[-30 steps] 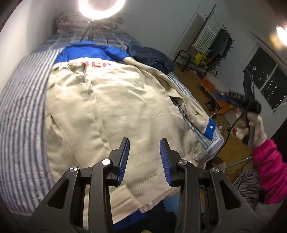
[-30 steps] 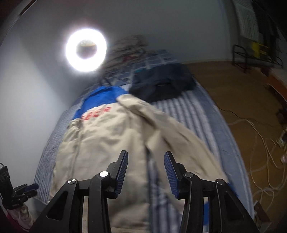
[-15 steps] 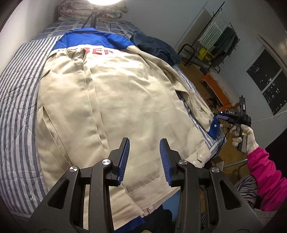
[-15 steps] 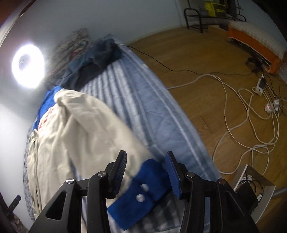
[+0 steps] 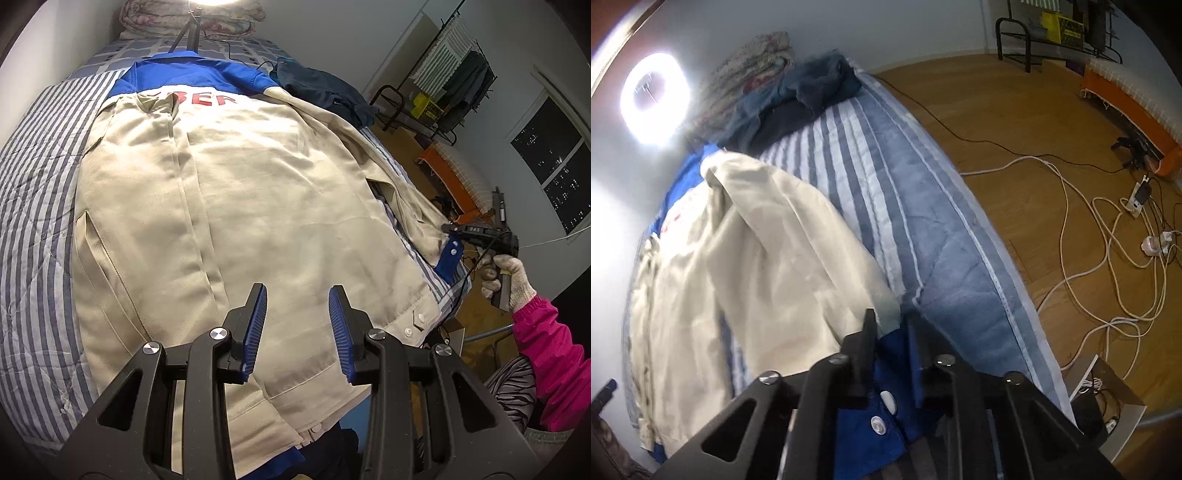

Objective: Fold large clothes

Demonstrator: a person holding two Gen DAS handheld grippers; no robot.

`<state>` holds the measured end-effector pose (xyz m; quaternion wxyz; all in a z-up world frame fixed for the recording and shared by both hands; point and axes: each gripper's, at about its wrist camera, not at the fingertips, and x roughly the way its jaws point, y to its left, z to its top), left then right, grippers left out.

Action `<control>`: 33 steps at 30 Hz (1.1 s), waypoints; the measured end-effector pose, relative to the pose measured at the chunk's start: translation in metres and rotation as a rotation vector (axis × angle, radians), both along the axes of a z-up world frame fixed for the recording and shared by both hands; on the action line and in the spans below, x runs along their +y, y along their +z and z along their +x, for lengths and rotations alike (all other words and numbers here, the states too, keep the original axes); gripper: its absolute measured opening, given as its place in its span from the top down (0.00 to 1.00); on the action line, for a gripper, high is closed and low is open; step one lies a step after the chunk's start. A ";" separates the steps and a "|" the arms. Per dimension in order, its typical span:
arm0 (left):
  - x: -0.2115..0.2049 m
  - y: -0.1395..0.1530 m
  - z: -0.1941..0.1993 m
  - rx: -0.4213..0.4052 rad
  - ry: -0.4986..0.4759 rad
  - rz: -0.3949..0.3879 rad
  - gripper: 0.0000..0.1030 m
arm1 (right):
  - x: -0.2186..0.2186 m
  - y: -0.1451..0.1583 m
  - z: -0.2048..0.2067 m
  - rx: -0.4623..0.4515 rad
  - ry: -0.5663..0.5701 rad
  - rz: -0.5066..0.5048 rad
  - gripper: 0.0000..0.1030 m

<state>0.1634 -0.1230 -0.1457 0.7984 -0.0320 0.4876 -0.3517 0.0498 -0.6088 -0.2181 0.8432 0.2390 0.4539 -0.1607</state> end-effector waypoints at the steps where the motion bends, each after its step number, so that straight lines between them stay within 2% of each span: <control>1: 0.000 0.000 0.000 0.000 -0.002 0.000 0.66 | 0.001 0.006 -0.002 -0.008 -0.001 -0.012 0.91; 5: -0.001 -0.001 -0.002 0.002 -0.011 -0.002 0.66 | 0.017 0.043 -0.011 -0.057 -0.010 -0.122 0.91; 9: -0.002 -0.002 -0.004 0.005 -0.014 -0.005 0.66 | 0.049 0.100 -0.027 -0.177 -0.024 -0.235 0.92; 11: -0.001 -0.003 -0.004 0.008 -0.010 -0.004 0.66 | 0.077 0.120 -0.029 -0.239 0.037 -0.287 0.92; 14: 0.004 -0.004 -0.002 0.014 0.009 -0.005 0.66 | 0.129 0.134 -0.025 -0.302 0.188 -0.283 0.92; 17: 0.011 -0.003 0.001 0.019 0.036 -0.015 0.66 | 0.193 0.124 -0.013 -0.286 0.384 -0.302 0.92; 20: 0.019 -0.004 0.004 0.031 0.064 -0.027 0.66 | 0.249 0.095 -0.005 -0.234 0.564 -0.240 0.93; 26: 0.029 -0.016 0.008 0.096 0.110 -0.043 0.66 | 0.335 0.021 0.005 -0.039 0.864 -0.208 0.93; 28: 0.028 -0.018 0.008 0.099 0.108 -0.038 0.66 | 0.350 0.004 0.002 0.009 0.942 -0.212 0.92; 30: 0.027 -0.018 0.007 0.097 0.108 -0.035 0.66 | 0.356 -0.004 -0.003 0.039 1.000 -0.169 0.92; 32: 0.026 -0.022 0.007 0.110 0.116 -0.040 0.66 | 0.347 -0.003 -0.007 0.036 1.013 -0.157 0.91; 33: 0.025 -0.024 0.009 0.123 0.120 -0.043 0.66 | 0.343 0.000 -0.007 0.031 1.011 -0.139 0.84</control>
